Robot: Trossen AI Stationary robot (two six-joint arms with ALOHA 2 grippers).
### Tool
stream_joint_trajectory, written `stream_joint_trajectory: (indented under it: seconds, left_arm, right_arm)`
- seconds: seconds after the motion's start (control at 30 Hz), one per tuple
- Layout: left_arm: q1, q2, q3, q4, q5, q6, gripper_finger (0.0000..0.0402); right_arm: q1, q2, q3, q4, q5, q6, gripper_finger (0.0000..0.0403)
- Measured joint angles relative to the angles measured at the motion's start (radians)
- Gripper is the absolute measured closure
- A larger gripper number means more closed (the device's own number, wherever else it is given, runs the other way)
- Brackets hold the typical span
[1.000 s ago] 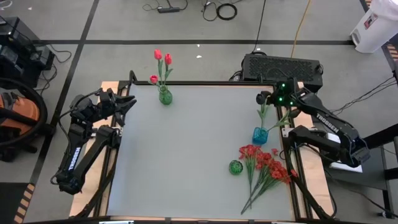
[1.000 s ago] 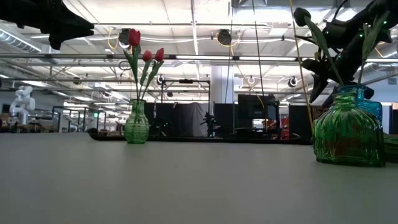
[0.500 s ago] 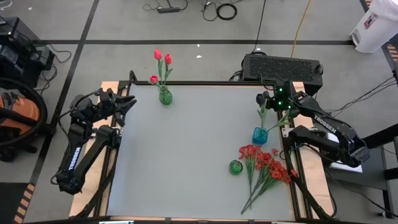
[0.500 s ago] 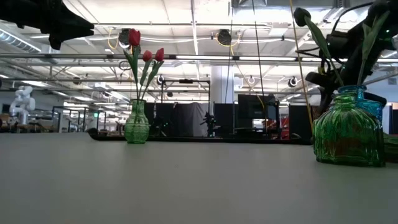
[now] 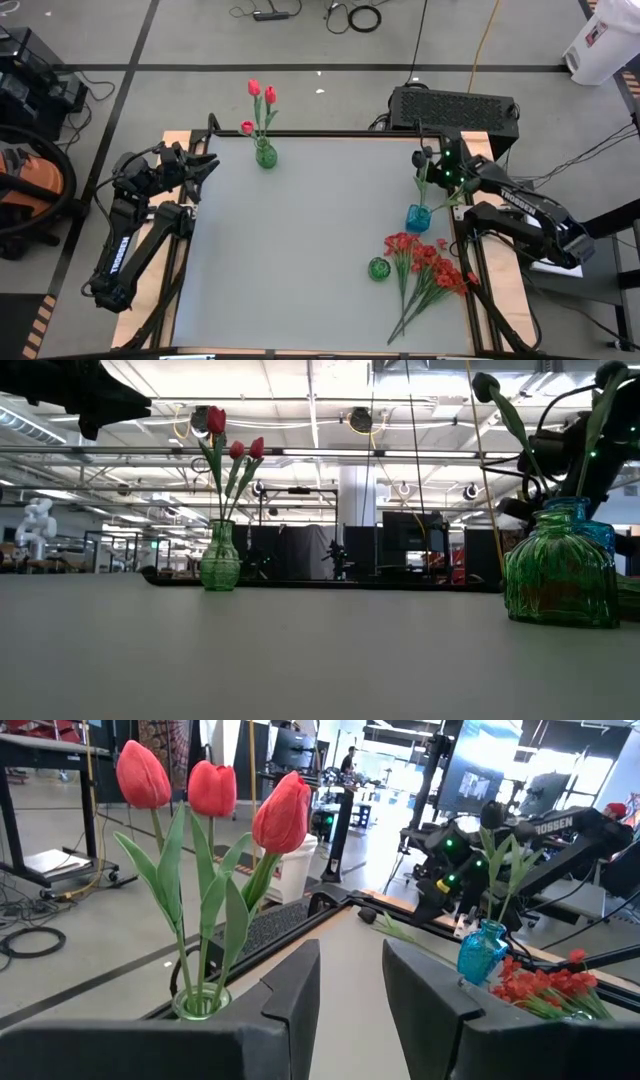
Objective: Sort flowers into vase by color
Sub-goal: Put the black flower into the right green vase
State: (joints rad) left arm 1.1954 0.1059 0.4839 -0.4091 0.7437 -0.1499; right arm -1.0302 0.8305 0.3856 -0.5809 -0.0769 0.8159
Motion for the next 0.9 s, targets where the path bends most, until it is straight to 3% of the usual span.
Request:
stream_joint_trajectory:
  seconds: [0.33,0.9]
  left_arm:
    - [0.0,0.0,0.0,0.0,0.0,0.0,0.0283]
    - [0.0,0.0,0.0,0.0,0.0,0.0,0.0283]
  right_arm:
    - [0.013,0.014,-0.02,0.025,-0.003,0.041,0.0232]
    - [0.063,0.168,-0.02,0.1,0.027,0.115,0.0232]
